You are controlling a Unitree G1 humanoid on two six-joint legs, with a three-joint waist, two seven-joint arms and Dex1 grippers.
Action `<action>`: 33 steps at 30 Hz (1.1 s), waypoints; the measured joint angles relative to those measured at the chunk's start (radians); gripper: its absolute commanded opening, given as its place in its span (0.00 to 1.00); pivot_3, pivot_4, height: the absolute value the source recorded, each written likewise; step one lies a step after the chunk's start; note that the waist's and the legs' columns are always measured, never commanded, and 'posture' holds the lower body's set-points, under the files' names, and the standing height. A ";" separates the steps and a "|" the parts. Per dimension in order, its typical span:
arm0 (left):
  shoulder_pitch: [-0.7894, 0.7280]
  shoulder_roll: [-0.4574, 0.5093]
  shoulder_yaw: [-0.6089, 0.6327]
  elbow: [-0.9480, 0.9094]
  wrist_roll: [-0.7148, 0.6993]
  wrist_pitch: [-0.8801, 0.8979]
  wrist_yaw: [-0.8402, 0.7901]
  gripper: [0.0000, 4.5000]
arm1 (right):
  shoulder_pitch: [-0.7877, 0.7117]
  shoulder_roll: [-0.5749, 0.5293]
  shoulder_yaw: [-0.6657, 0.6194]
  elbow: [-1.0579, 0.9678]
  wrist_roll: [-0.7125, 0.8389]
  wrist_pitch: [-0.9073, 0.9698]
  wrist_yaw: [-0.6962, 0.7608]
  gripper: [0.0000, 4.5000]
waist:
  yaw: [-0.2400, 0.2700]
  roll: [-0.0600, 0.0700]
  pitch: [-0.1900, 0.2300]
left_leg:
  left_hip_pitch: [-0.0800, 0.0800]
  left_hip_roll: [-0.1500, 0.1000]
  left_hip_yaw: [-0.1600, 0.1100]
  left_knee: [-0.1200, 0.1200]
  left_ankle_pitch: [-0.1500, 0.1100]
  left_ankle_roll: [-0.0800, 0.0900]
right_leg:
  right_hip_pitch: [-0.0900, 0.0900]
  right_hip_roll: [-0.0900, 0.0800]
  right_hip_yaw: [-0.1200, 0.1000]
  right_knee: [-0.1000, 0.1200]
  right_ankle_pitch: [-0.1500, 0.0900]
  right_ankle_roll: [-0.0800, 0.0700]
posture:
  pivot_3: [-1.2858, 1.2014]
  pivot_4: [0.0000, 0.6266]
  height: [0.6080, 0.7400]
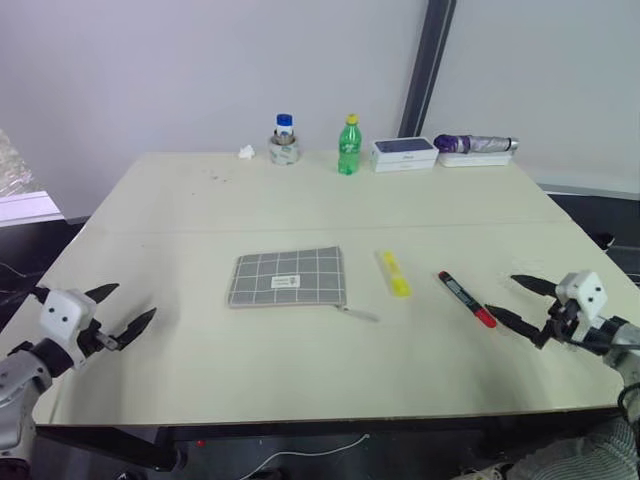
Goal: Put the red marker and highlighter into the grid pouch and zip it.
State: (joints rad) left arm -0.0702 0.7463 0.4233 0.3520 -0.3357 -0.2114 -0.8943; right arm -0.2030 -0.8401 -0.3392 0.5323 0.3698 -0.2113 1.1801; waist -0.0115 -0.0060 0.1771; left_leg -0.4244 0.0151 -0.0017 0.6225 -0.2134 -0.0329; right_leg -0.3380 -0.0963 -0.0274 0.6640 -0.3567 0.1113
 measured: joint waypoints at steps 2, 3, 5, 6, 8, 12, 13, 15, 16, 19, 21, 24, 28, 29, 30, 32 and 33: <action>0.007 0.000 -0.004 -0.001 0.001 -0.012 -0.005 1.00 | 0.011 -0.004 -0.001 -0.001 0.003 0.000 0.007 0.98 | -0.002 0.000 0.000 | 0.000 0.000 0.000 0.000 0.000 0.000 | 0.000 0.000 0.000 0.000 0.000 0.000 | 0.52 0.24 1.00; 0.011 -0.002 -0.007 -0.002 0.002 -0.023 -0.006 1.00 | 0.016 -0.004 -0.005 0.000 0.004 0.000 0.009 0.98 | -0.004 0.000 0.000 | 0.001 0.000 0.000 0.000 0.000 0.000 | 0.000 0.000 0.000 0.000 0.000 0.000 | 0.52 0.24 1.00; 0.011 -0.004 -0.012 0.000 0.016 -0.035 0.007 1.00 | 0.015 -0.004 -0.006 0.002 0.004 -0.002 0.008 0.98 | -0.005 0.000 0.000 | 0.001 0.000 0.000 0.000 0.000 0.000 | 0.000 0.000 0.000 0.000 0.000 0.000 | 0.52 0.24 1.00; 0.010 -0.004 -0.015 0.003 0.024 -0.035 0.016 1.00 | 0.010 -0.004 -0.006 0.004 0.003 -0.003 0.007 0.98 | -0.004 0.000 0.000 | 0.001 0.000 0.000 0.000 0.000 0.000 | 0.000 0.000 0.000 0.000 0.000 0.000 | 0.52 0.24 1.00; 0.008 -0.004 -0.017 0.009 0.031 -0.035 0.021 1.00 | -0.003 -0.004 -0.006 0.007 0.003 -0.007 0.004 0.98 | -0.003 0.000 0.000 | 0.001 0.000 0.000 0.000 0.000 0.000 | 0.001 0.000 0.000 0.000 0.000 0.000 | 0.52 0.24 1.00; -0.007 -0.003 -0.019 0.030 0.030 -0.067 0.000 1.00 | -0.040 -0.004 -0.005 0.040 -0.004 -0.023 -0.001 0.98 | 0.001 0.000 0.000 | 0.001 0.000 0.000 0.000 0.000 0.000 | 0.001 0.000 0.000 0.000 0.000 0.000 | 0.52 0.24 1.00; -0.010 -0.002 -0.019 0.036 0.030 -0.073 -0.004 1.00 | -0.044 -0.004 -0.005 0.044 -0.004 -0.024 -0.002 0.98 | 0.001 0.000 0.000 | 0.001 0.000 0.000 0.000 0.000 0.000 | 0.001 0.000 0.000 0.000 0.000 0.000 | 0.52 0.24 1.00; -0.012 -0.002 -0.019 0.045 0.030 -0.094 -0.017 1.00 | -0.046 -0.003 -0.002 0.046 -0.006 -0.034 -0.002 0.98 | 0.001 0.000 0.000 | 0.001 0.000 0.000 0.000 0.000 0.000 | 0.001 0.000 0.000 0.000 0.000 0.000 | 0.52 0.24 1.00; -0.012 -0.002 -0.019 0.048 0.031 -0.110 -0.020 1.00 | -0.046 -0.002 -0.001 0.048 -0.006 -0.037 -0.002 0.98 | 0.000 0.000 0.000 | 0.001 0.000 0.000 0.000 0.000 0.000 | 0.001 0.000 0.000 0.000 0.000 0.000 | 0.52 0.24 1.00; -0.022 0.006 -0.019 0.091 0.061 -0.171 -0.007 1.00 | -0.061 0.011 0.001 0.070 -0.016 -0.066 -0.017 0.98 | -0.001 0.000 0.000 | 0.002 0.000 0.000 0.000 0.000 0.000 | 0.001 0.000 0.000 0.000 0.000 0.000 | 0.52 0.24 1.00; -0.036 0.014 -0.019 0.126 0.072 -0.191 0.007 1.00 | -0.084 0.019 0.001 0.084 -0.023 -0.080 -0.035 0.98 | -0.003 0.000 0.000 | 0.002 0.000 0.001 0.000 0.000 0.000 | 0.001 0.000 0.000 0.001 0.000 0.000 | 0.52 0.24 1.00; -0.067 0.024 -0.021 0.170 0.089 -0.217 0.018 1.00 | -0.120 0.025 0.007 0.090 -0.034 -0.086 -0.049 0.98 | -0.002 0.000 0.000 | 0.002 0.000 0.000 0.000 0.000 0.000 | 0.001 0.000 0.000 0.001 0.000 0.000 | 0.52 0.24 1.00; -0.112 0.051 -0.043 0.248 0.129 -0.281 0.029 1.00 | -0.136 0.062 0.029 0.088 -0.034 -0.079 -0.055 0.87 | 0.000 0.000 0.000 | 0.001 0.000 0.001 0.000 0.000 0.000 | 0.001 0.000 0.000 0.001 0.000 0.000 | 0.52 0.24 1.00; -0.130 0.062 -0.056 0.279 0.149 -0.308 0.031 1.00 | -0.144 0.078 0.040 0.080 -0.033 -0.066 -0.058 0.80 | -0.001 0.000 0.000 | 0.001 0.000 0.001 0.000 0.000 0.000 | 0.001 0.000 0.000 0.001 0.000 0.000 | 0.52 0.24 1.00; -0.145 0.069 -0.064 0.300 0.165 -0.338 0.032 1.00 | -0.155 0.094 0.053 0.068 -0.033 -0.054 -0.062 0.70 | -0.002 0.000 0.000 | 0.001 0.000 0.001 0.000 0.000 0.000 | 0.000 0.000 0.000 0.001 0.000 0.000 | 0.52 0.24 1.00; -0.190 0.082 -0.098 0.354 0.206 -0.404 0.032 1.00 | -0.193 0.136 0.079 0.046 -0.038 -0.045 -0.089 0.46 | -0.002 0.000 0.000 | 0.002 0.000 0.001 0.000 0.000 -0.001 | 0.000 0.001 0.000 0.002 0.000 0.000 | 0.52 0.24 1.00; -0.222 0.083 -0.115 0.390 0.224 -0.440 0.034 1.00 | -0.218 0.160 0.096 0.035 -0.046 -0.041 -0.109 0.33 | -0.003 0.000 0.000 | 0.002 0.000 0.001 0.000 0.000 -0.001 | 0.000 0.001 0.000 0.002 0.000 0.000 | 0.52 0.24 1.00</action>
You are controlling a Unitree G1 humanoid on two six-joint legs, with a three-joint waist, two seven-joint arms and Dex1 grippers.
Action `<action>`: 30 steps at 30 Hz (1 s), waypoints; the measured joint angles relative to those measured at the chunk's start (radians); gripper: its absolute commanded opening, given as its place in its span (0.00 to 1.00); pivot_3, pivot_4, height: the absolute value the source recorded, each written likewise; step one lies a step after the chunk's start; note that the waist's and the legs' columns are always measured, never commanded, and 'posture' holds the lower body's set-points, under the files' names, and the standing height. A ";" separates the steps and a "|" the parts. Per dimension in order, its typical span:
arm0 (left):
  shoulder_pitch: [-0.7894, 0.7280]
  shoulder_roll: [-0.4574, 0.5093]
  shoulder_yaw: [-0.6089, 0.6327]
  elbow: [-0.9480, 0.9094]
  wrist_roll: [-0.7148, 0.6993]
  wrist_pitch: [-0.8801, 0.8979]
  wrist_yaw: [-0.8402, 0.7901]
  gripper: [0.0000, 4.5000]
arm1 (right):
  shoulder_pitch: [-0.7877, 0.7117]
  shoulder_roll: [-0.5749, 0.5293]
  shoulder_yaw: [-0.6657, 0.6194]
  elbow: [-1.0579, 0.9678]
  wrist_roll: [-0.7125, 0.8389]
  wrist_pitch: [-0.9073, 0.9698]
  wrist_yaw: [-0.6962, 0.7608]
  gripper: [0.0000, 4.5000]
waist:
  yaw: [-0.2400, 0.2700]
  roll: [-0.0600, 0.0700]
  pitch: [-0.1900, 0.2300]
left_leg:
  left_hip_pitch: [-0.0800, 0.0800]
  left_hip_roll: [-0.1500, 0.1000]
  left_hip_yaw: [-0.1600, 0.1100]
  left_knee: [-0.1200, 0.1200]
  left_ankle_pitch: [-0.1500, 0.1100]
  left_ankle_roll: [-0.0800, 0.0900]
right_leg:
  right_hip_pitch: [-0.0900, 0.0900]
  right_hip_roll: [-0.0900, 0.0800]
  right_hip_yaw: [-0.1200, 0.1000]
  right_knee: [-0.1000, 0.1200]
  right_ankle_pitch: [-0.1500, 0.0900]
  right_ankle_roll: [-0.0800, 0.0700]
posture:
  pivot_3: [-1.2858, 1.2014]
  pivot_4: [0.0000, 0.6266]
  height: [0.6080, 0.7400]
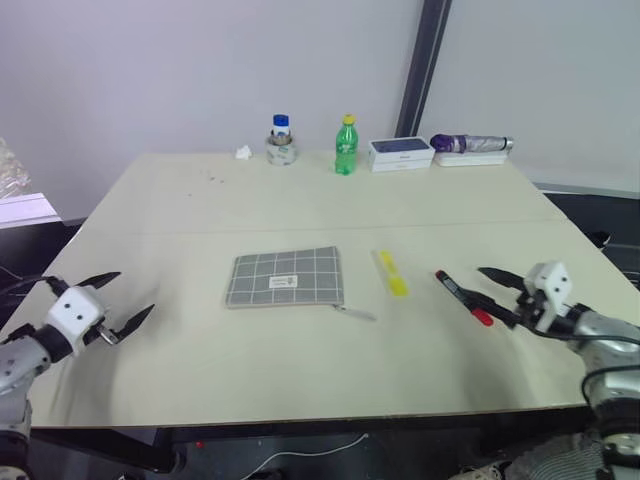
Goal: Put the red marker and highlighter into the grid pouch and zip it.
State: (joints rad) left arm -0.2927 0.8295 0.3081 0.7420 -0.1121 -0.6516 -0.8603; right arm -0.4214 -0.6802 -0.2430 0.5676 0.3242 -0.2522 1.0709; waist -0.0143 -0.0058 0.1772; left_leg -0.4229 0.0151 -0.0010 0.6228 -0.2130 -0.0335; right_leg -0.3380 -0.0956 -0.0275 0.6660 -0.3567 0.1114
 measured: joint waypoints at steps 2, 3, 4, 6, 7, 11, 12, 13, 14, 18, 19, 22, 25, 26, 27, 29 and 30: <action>-0.070 0.001 -0.036 0.083 0.039 -0.052 0.018 1.00 | -0.058 0.061 0.037 -0.024 -0.027 0.004 -0.052 0.10 | -0.001 0.000 0.000 | 0.000 0.000 0.000 0.000 0.000 0.000 | -0.001 0.001 0.000 0.001 0.000 0.000 | 0.52 0.24 1.00; -0.099 0.001 -0.052 0.114 0.054 -0.073 0.029 1.00 | -0.077 0.084 0.060 -0.036 -0.040 0.003 -0.070 0.01 | -0.001 0.000 0.000 | 0.000 0.000 0.000 0.000 0.000 -0.001 | -0.001 0.001 0.000 0.001 0.000 0.000 | 0.52 0.24 1.00; -0.137 0.002 -0.071 0.161 0.085 -0.109 0.051 1.00 | -0.103 0.114 0.094 -0.037 -0.074 -0.001 -0.099 0.01 | 0.000 0.000 0.000 | -0.001 -0.001 0.000 0.000 0.000 -0.001 | -0.001 0.001 0.000 0.000 0.000 0.000 | 0.52 0.24 1.00; -0.199 0.004 -0.119 0.231 0.147 -0.182 0.091 1.00 | -0.148 0.173 0.158 -0.028 -0.150 -0.016 -0.163 0.01 | 0.000 0.000 0.000 | -0.002 -0.002 0.000 0.000 0.001 -0.001 | -0.003 0.001 0.000 0.001 0.000 0.000 | 0.52 0.24 1.00; -0.226 0.005 -0.148 0.265 0.182 -0.215 0.112 1.00 | -0.172 0.207 0.190 -0.012 -0.190 -0.023 -0.205 0.01 | 0.000 0.000 0.000 | -0.003 -0.002 0.001 0.000 0.001 -0.002 | -0.003 0.001 0.000 0.001 0.000 0.000 | 0.52 0.24 1.00; -0.307 -0.002 -0.262 0.360 0.306 -0.307 0.177 1.00 | -0.251 0.294 0.298 0.058 -0.347 -0.061 -0.373 0.01 | 0.003 0.000 0.000 | -0.004 -0.003 0.003 0.001 0.003 -0.005 | -0.005 0.001 0.000 0.001 0.000 0.000 | 0.52 0.24 1.00; -0.319 -0.006 -0.289 0.379 0.326 -0.332 0.186 1.00 | -0.266 0.297 0.315 0.081 -0.377 -0.063 -0.409 0.01 | 0.004 0.000 0.000 | -0.004 -0.003 0.003 0.001 0.003 -0.005 | -0.004 0.001 0.000 0.001 0.000 0.000 | 0.52 0.24 1.00; -0.328 -0.010 -0.307 0.390 0.342 -0.356 0.186 1.00 | -0.275 0.297 0.321 0.101 -0.398 -0.064 -0.436 0.01 | 0.006 0.000 0.000 | -0.004 -0.003 0.003 0.001 0.003 -0.005 | -0.004 0.001 0.000 0.001 0.000 0.000 | 0.52 0.24 1.00; -0.335 -0.015 -0.318 0.398 0.345 -0.376 0.188 1.00 | -0.278 0.297 0.322 0.119 -0.414 -0.066 -0.461 0.01 | 0.007 0.000 0.000 | -0.004 -0.003 0.003 0.001 0.003 -0.005 | -0.004 0.001 -0.001 0.001 0.000 0.000 | 0.52 0.24 1.00; -0.371 -0.032 -0.363 0.424 0.360 -0.436 0.187 1.00 | -0.280 0.290 0.363 0.164 -0.483 -0.089 -0.511 0.01 | 0.000 0.000 0.000 | -0.004 -0.003 0.004 0.000 0.003 -0.005 | -0.005 0.001 0.000 0.002 0.000 0.000 | 0.52 0.24 1.00; -0.380 -0.034 -0.375 0.426 0.368 -0.447 0.190 1.00 | -0.280 0.291 0.375 0.164 -0.500 -0.095 -0.521 0.01 | -0.001 0.000 0.000 | -0.004 -0.003 0.004 0.000 0.003 -0.005 | -0.005 0.001 0.000 0.002 0.000 0.000 | 0.52 0.24 1.00; -0.400 -0.038 -0.409 0.437 0.405 -0.479 0.224 1.00 | -0.280 0.293 0.398 0.166 -0.532 -0.096 -0.552 0.01 | -0.001 0.000 0.000 | -0.004 -0.003 0.004 0.000 0.003 -0.005 | -0.005 0.001 0.000 0.002 0.000 0.000 | 0.52 0.24 1.00; -0.425 -0.043 -0.440 0.454 0.436 -0.506 0.255 1.00 | -0.280 0.310 0.405 0.167 -0.538 -0.096 -0.565 0.01 | 0.002 0.000 0.000 | -0.004 -0.003 0.004 0.001 0.003 -0.005 | -0.004 0.001 0.000 0.002 0.000 0.000 | 0.52 0.24 1.00; -0.429 -0.044 -0.451 0.455 0.449 -0.517 0.266 1.00 | -0.280 0.312 0.413 0.167 -0.543 -0.097 -0.569 0.01 | 0.003 0.000 0.000 | -0.004 -0.003 0.004 0.001 0.003 -0.005 | -0.004 0.001 0.000 0.002 0.000 0.000 | 0.52 0.24 1.00; -0.432 -0.044 -0.461 0.456 0.461 -0.528 0.282 1.00 | -0.280 0.315 0.422 0.167 -0.549 -0.098 -0.574 0.01 | 0.003 0.000 0.000 | -0.004 -0.003 0.004 0.001 0.003 -0.005 | -0.004 0.001 0.000 0.002 0.000 0.000 | 0.52 0.24 1.00; -0.443 -0.044 -0.486 0.456 0.493 -0.549 0.317 1.00 | -0.281 0.323 0.435 0.183 -0.562 -0.102 -0.584 0.01 | 0.004 0.000 0.000 | -0.004 -0.003 0.003 0.001 0.003 -0.004 | -0.004 0.001 -0.001 0.002 0.000 0.000 | 0.52 0.24 1.00; -0.451 -0.046 -0.498 0.457 0.511 -0.559 0.336 1.00 | -0.284 0.327 0.445 0.196 -0.575 -0.102 -0.594 0.01 | 0.004 0.000 0.000 | -0.004 -0.003 0.003 0.001 0.003 -0.004 | -0.004 0.001 -0.001 0.003 0.000 0.000 | 0.52 0.24 1.00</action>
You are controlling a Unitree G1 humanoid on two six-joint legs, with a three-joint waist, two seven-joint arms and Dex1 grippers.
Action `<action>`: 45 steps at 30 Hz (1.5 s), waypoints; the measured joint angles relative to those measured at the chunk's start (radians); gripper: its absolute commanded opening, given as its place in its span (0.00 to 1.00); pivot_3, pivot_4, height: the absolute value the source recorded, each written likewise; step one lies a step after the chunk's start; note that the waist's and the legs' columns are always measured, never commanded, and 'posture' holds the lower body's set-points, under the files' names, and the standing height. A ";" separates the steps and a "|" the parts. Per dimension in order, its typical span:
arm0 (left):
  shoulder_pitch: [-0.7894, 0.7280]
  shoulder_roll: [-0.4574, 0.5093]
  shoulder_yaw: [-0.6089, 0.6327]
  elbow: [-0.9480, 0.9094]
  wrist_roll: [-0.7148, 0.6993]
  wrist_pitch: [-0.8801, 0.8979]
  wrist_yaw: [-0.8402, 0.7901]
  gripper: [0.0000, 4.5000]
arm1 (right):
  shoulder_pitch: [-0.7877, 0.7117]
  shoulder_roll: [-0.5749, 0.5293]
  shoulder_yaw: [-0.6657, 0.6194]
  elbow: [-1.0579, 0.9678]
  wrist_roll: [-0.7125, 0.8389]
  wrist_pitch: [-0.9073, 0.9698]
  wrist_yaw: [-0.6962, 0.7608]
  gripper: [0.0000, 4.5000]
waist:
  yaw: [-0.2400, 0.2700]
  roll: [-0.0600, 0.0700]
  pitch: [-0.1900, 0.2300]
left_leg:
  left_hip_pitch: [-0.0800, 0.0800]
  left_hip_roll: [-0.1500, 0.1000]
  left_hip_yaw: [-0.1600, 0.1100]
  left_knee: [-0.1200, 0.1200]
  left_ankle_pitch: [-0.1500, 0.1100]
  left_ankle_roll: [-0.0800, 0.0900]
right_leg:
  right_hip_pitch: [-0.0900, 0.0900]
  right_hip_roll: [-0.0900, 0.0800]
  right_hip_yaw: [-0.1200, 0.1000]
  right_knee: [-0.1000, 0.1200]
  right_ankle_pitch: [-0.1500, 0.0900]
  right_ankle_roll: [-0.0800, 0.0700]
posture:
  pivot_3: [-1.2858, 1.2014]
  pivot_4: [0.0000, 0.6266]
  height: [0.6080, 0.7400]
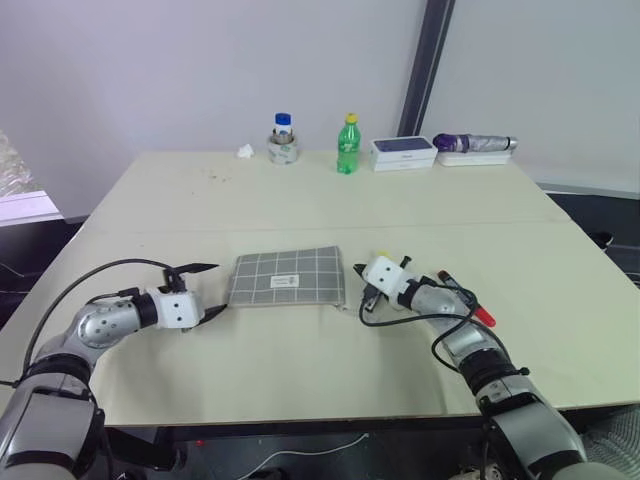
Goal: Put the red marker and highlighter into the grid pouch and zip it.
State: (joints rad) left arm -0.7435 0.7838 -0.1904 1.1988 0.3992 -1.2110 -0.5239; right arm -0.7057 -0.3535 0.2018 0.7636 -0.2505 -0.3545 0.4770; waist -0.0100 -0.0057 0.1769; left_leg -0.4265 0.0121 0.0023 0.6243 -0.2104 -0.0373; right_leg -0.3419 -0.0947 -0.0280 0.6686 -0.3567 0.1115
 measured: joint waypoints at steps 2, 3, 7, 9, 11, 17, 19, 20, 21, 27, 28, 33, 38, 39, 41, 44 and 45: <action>-0.011 -0.002 -0.024 0.000 0.029 -0.015 0.035 1.00 | -0.009 0.002 0.014 0.017 -0.014 -0.008 -0.014 0.01 | 0.000 0.000 0.000 | 0.000 0.000 0.000 0.001 0.000 0.000 | 0.000 0.000 0.000 0.000 0.000 0.000 | 0.52 0.24 1.00; -0.018 -0.004 -0.035 0.000 0.052 -0.023 0.058 1.00 | -0.018 0.002 0.019 0.031 -0.020 -0.012 -0.021 0.01 | 0.000 0.000 0.000 | 0.000 0.000 0.000 0.001 0.000 0.000 | 0.000 0.000 0.000 0.001 0.000 0.000 | 0.52 0.24 1.00; -0.043 -0.012 -0.075 0.006 0.108 -0.028 0.134 1.00 | -0.028 0.006 0.023 0.048 -0.021 -0.023 -0.030 0.01 | 0.002 0.001 -0.001 | 0.001 0.000 -0.001 0.002 -0.001 0.002 | 0.001 0.000 0.000 0.001 0.000 0.000 | 0.52 0.24 1.00; -0.056 -0.026 -0.089 0.018 0.120 -0.023 0.161 1.00 | -0.029 0.008 0.024 0.048 -0.020 -0.024 -0.030 0.01 | 0.004 0.001 -0.001 | 0.001 -0.001 -0.001 0.003 -0.002 0.003 | 0.002 0.000 -0.001 0.002 0.000 0.000 | 0.52 0.24 1.00; -0.066 -0.039 -0.092 0.030 0.116 -0.018 0.154 0.88 | -0.029 0.010 0.023 0.048 -0.017 -0.023 -0.030 0.00 | 0.007 0.001 -0.001 | 0.001 -0.001 -0.001 0.003 -0.002 0.003 | 0.002 0.000 -0.001 0.002 0.000 0.000 | 0.52 0.24 1.00; -0.054 -0.081 -0.089 0.060 0.053 0.003 0.053 0.21 | -0.029 0.010 0.022 0.048 -0.010 -0.022 -0.029 0.00 | 0.012 0.001 -0.001 | 0.001 -0.001 -0.001 0.004 -0.002 0.003 | 0.002 0.000 -0.001 0.002 0.000 0.000 | 0.52 0.24 1.00; -0.064 -0.086 -0.069 0.060 0.011 0.020 -0.002 0.01 | -0.029 0.010 0.022 0.047 -0.009 -0.021 -0.029 0.00 | 0.013 0.003 -0.002 | 0.001 -0.001 -0.001 0.004 -0.001 0.003 | 0.002 0.000 0.000 0.002 0.000 0.000 | 0.52 0.24 1.00; -0.066 -0.090 -0.060 0.061 -0.014 0.029 -0.036 0.01 | -0.029 0.010 0.022 0.047 -0.009 -0.021 -0.029 0.00 | 0.012 0.004 -0.003 | 0.001 -0.001 0.000 0.004 -0.002 0.003 | 0.002 0.000 0.000 0.002 0.000 0.000 | 0.52 0.24 1.00; -0.063 -0.096 -0.052 0.063 -0.035 0.035 -0.066 0.01 | -0.029 0.010 0.022 0.047 -0.007 -0.020 -0.029 0.00 | 0.011 0.004 -0.003 | 0.001 -0.001 0.000 0.004 -0.001 0.003 | 0.002 0.000 0.000 0.002 0.000 0.000 | 0.52 0.24 1.00; -0.044 -0.125 0.009 0.057 -0.166 0.082 -0.246 0.01 | -0.025 0.005 0.009 0.006 0.029 0.010 -0.005 0.00 | -0.001 0.004 -0.003 | 0.001 -0.001 0.000 0.003 -0.001 0.001 | 0.002 0.000 0.000 0.002 0.000 0.000 | 0.52 0.24 1.00; -0.042 -0.131 0.021 0.054 -0.194 0.096 -0.283 0.01 | -0.019 0.004 -0.010 -0.018 0.052 0.027 0.007 0.00 | -0.001 0.004 -0.003 | 0.001 -0.001 -0.001 0.003 -0.001 0.001 | 0.001 0.000 0.000 0.002 0.000 0.000 | 0.52 0.24 1.00; 0.007 -0.154 0.087 -0.008 -0.328 0.192 -0.423 0.00 | 0.068 -0.006 -0.106 -0.261 0.253 0.188 0.148 0.12 | -0.006 0.004 -0.002 | 0.000 0.001 -0.001 0.003 0.000 0.000 | 0.001 0.000 0.000 0.001 0.000 0.000 | 0.52 0.24 1.00; 0.144 -0.148 0.130 -0.229 -0.385 0.333 -0.383 0.00 | 0.238 -0.079 -0.147 -0.610 0.405 0.412 0.254 0.67 | -0.004 0.003 -0.002 | 0.000 0.003 -0.005 0.003 -0.002 0.004 | 0.001 0.000 0.000 0.001 0.000 0.000 | 0.52 0.24 1.00; 0.187 -0.142 0.136 -0.303 -0.388 0.370 -0.359 0.00 | 0.274 -0.088 -0.149 -0.682 0.428 0.462 0.259 0.79 | -0.005 0.003 -0.002 | 0.000 0.003 -0.005 0.003 -0.002 0.004 | 0.001 0.000 0.000 0.001 0.000 0.000 | 0.52 0.24 1.00; 0.258 -0.141 0.146 -0.429 -0.388 0.441 -0.316 0.00 | 0.333 -0.094 -0.147 -0.784 0.442 0.534 0.256 0.99 | -0.006 0.003 -0.002 | 0.000 0.003 -0.006 0.003 -0.002 0.004 | 0.001 0.001 0.000 0.001 0.000 0.000 | 0.52 0.24 1.00; 0.372 -0.141 0.161 -0.646 -0.384 0.607 -0.240 0.00 | 0.428 -0.097 -0.119 -0.909 0.448 0.613 0.246 0.99 | -0.004 0.003 -0.002 | 0.000 0.003 -0.006 0.003 -0.002 0.004 | 0.002 0.001 0.000 0.001 0.000 0.000 | 0.52 0.24 1.00; 0.403 -0.142 0.168 -0.705 -0.383 0.660 -0.219 0.00 | 0.448 -0.097 -0.102 -0.926 0.441 0.628 0.243 0.99 | -0.004 0.003 -0.002 | 0.000 0.003 -0.006 0.003 -0.002 0.004 | 0.002 0.001 0.000 0.001 0.000 0.000 | 0.52 0.24 1.00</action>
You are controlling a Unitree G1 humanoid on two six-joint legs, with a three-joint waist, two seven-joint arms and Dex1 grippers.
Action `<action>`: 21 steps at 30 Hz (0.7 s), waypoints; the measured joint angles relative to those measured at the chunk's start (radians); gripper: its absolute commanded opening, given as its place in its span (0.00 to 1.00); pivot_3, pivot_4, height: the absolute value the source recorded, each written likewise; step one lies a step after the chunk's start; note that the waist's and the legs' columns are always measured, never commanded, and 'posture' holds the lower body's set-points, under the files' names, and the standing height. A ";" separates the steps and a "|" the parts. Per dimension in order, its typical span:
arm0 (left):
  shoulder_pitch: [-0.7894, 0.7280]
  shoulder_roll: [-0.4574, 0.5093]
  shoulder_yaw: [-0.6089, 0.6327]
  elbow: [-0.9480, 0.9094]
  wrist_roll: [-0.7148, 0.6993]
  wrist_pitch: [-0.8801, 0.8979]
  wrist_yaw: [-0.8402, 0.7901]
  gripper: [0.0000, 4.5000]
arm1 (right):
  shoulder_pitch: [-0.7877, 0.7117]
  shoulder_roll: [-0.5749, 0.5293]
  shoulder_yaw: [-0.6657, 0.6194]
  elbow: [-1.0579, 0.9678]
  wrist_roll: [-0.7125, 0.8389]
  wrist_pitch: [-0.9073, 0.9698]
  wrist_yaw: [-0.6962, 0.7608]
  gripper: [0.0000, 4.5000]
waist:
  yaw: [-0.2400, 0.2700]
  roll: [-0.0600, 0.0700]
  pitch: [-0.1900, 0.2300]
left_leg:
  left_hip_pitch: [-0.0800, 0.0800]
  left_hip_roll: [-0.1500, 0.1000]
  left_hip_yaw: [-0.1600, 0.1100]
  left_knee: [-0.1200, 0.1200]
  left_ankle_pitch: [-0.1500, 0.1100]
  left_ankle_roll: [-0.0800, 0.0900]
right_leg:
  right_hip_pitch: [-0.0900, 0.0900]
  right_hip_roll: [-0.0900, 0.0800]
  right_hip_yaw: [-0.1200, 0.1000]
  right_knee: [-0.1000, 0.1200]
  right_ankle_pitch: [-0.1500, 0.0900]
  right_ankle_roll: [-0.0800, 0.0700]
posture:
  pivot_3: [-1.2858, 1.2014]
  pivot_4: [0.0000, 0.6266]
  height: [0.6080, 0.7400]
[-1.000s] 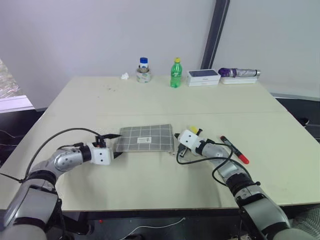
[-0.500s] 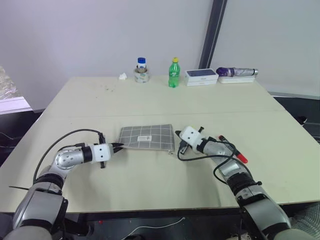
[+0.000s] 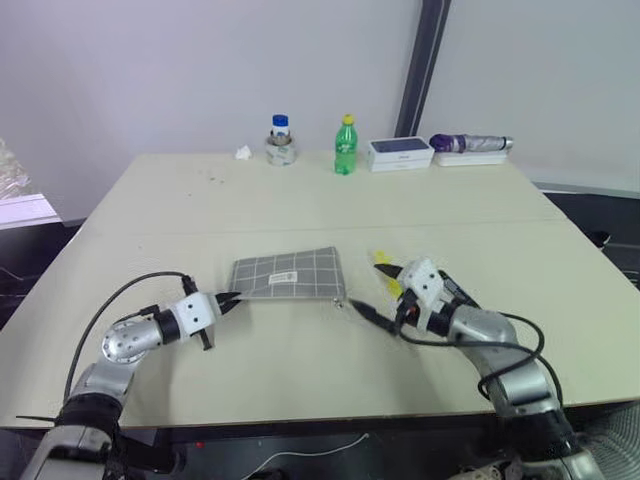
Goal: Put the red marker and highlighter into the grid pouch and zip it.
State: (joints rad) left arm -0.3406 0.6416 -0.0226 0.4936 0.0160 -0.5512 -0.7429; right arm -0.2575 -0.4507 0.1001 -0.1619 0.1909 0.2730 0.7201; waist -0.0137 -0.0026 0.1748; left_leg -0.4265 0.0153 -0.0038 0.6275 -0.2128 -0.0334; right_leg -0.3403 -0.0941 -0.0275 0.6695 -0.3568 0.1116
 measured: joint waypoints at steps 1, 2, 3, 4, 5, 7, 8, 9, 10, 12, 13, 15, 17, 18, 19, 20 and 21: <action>0.031 -0.005 0.006 -0.069 0.000 0.063 0.024 0.00 | 0.009 0.000 0.018 -0.003 -0.022 0.009 -0.014 0.99 | 0.000 0.000 0.000 | 0.000 0.000 0.000 0.000 0.000 0.000 | 0.000 0.000 0.000 0.000 0.000 0.000 | 0.52 0.24 1.00; 0.052 -0.016 0.008 -0.127 0.000 0.113 0.042 0.00 | 0.012 0.003 0.028 -0.001 -0.041 0.018 -0.034 0.99 | 0.001 0.000 0.000 | 0.000 0.000 0.000 0.000 0.000 0.000 | 0.000 0.000 0.000 0.001 0.000 0.000 | 0.52 0.24 1.00; 0.079 -0.023 0.007 -0.195 0.005 0.170 0.063 0.00 | 0.008 0.018 0.033 0.001 -0.057 0.038 -0.065 0.99 | 0.002 0.000 0.000 | 0.000 0.000 -0.001 0.000 0.000 0.000 | 0.000 0.000 0.000 0.001 0.000 0.000 | 0.52 0.24 1.00; 0.098 -0.028 0.006 -0.245 0.016 0.215 0.078 0.00 | -0.001 0.040 0.032 0.004 -0.062 0.060 -0.095 0.99 | 0.002 0.000 0.000 | 0.000 0.000 -0.001 0.000 0.000 0.000 | 0.000 0.000 0.000 0.001 0.000 0.000 | 0.52 0.24 1.00; 0.110 -0.033 0.004 -0.288 0.024 0.259 0.091 0.00 | -0.011 0.055 0.035 0.006 -0.067 0.076 -0.115 0.99 | 0.002 0.000 0.000 | 0.000 0.000 -0.001 0.000 0.000 0.000 | 0.000 0.000 0.000 0.001 0.000 0.000 | 0.52 0.24 1.00; 0.128 -0.035 0.005 -0.364 0.035 0.333 0.111 0.00 | -0.025 0.069 0.048 0.009 -0.073 0.085 -0.127 0.99 | 0.003 0.000 0.000 | 0.000 0.000 -0.001 0.000 0.000 0.000 | 0.000 0.000 0.000 0.001 0.000 0.000 | 0.52 0.24 1.00; 0.136 -0.035 0.005 -0.393 0.039 0.360 0.117 0.00 | -0.028 0.077 0.055 0.012 -0.079 0.084 -0.130 0.99 | 0.002 0.000 0.000 | 0.000 -0.001 -0.001 0.000 0.000 0.000 | 0.000 0.000 0.000 0.000 0.000 0.000 | 0.52 0.24 1.00; 0.142 -0.037 0.004 -0.416 0.041 0.384 0.120 0.00 | -0.031 0.085 0.064 0.019 -0.087 0.083 -0.135 0.99 | 0.002 0.000 0.000 | 0.000 -0.001 -0.001 0.000 0.000 0.000 | 0.000 0.000 0.000 0.000 0.000 0.000 | 0.52 0.24 1.00; 0.148 -0.038 0.004 -0.435 0.041 0.403 0.122 0.00 | -0.036 0.092 0.073 0.034 -0.092 0.084 -0.142 0.99 | 0.002 0.000 0.000 | 0.000 -0.001 -0.001 0.000 0.000 0.000 | 0.000 0.000 0.000 0.000 0.000 0.000 | 0.52 0.24 1.00; 0.159 -0.039 0.003 -0.467 0.041 0.434 0.125 0.00 | -0.046 0.112 0.082 0.068 -0.101 0.085 -0.159 0.99 | 0.002 0.000 0.000 | 0.000 0.000 -0.001 0.000 0.000 0.000 | 0.000 0.000 0.000 0.000 0.000 0.000 | 0.52 0.24 1.00; 0.166 -0.039 0.003 -0.480 0.041 0.446 0.125 0.00 | -0.054 0.123 0.083 0.090 -0.107 0.086 -0.168 0.99 | 0.001 0.000 0.000 | 0.000 0.000 -0.001 0.000 0.000 0.000 | 0.000 0.000 0.000 0.000 0.000 0.000 | 0.52 0.24 1.00; 0.175 -0.040 0.000 -0.499 0.040 0.463 0.125 0.00 | -0.071 0.129 0.089 0.124 -0.112 0.089 -0.176 0.99 | 0.002 0.000 0.000 | 0.000 0.000 -0.001 0.000 0.000 0.000 | 0.000 0.000 0.000 0.000 0.000 0.000 | 0.52 0.24 1.00; 0.180 -0.045 0.000 -0.512 0.040 0.478 0.126 0.00 | -0.079 0.135 0.093 0.145 -0.127 0.089 -0.184 0.94 | 0.003 0.000 0.000 | 0.000 0.000 -0.001 0.000 0.000 0.000 | 0.000 0.000 0.000 0.000 0.000 0.000 | 0.52 0.24 1.00; 0.181 -0.049 0.000 -0.516 0.040 0.483 0.126 0.00 | -0.081 0.138 0.095 0.156 -0.132 0.089 -0.187 0.88 | 0.003 0.000 0.000 | 0.000 0.000 -0.001 0.000 0.000 0.000 | 0.000 0.000 0.000 0.000 0.000 0.000 | 0.52 0.24 1.00; 0.182 -0.053 0.000 -0.518 0.040 0.485 0.126 0.00 | -0.081 0.141 0.099 0.163 -0.134 0.089 -0.188 0.80 | 0.002 0.000 0.000 | 0.000 -0.001 -0.001 0.000 0.000 0.000 | 0.000 0.000 0.000 0.000 0.000 0.000 | 0.52 0.24 1.00; 0.184 -0.056 -0.001 -0.520 0.040 0.488 0.126 0.00 | -0.082 0.149 0.101 0.164 -0.135 0.093 -0.188 0.71 | 0.001 0.000 0.000 | 0.000 0.000 -0.001 0.000 0.000 0.000 | 0.000 0.000 0.000 0.000 0.000 0.000 | 0.52 0.24 1.00; 0.187 -0.059 -0.001 -0.527 0.040 0.496 0.126 0.00 | -0.083 0.157 0.103 0.165 -0.137 0.096 -0.191 0.59 | 0.001 0.000 0.000 | 0.000 0.000 -0.001 -0.001 0.000 0.000 | 0.000 0.000 0.000 0.000 0.000 0.000 | 0.52 0.24 1.00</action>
State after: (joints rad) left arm -0.1540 0.5827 -0.0240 -0.0338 0.0557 -0.0553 -0.6168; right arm -0.3408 -0.2941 0.2032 0.0029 0.0542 0.3691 0.5296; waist -0.0127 -0.0030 0.1751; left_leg -0.4264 0.0149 -0.0044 0.6269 -0.2128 -0.0335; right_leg -0.3405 -0.0937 -0.0273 0.6691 -0.3568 0.1115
